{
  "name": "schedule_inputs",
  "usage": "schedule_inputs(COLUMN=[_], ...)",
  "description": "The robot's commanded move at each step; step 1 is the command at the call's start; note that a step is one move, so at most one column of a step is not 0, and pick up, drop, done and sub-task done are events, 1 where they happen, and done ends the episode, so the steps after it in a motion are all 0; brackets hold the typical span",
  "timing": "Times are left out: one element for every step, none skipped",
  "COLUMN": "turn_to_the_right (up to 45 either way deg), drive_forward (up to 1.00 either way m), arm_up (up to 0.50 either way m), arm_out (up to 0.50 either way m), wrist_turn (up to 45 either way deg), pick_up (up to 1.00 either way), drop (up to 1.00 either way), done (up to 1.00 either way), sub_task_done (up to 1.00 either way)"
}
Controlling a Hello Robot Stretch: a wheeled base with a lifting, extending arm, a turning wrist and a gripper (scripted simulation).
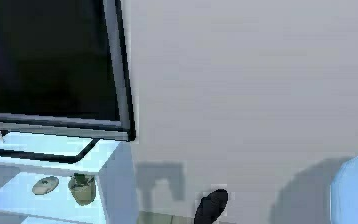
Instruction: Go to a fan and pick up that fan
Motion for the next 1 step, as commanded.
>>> schedule_inputs(turn_to_the_right=[9.0], drive_forward=[0.0], arm_up=[0.0], arm_out=[0.0], wrist_turn=[0.0], pick_up=[0.0], drop=[0.0], done=[0.0], sub_task_done=[0.0])
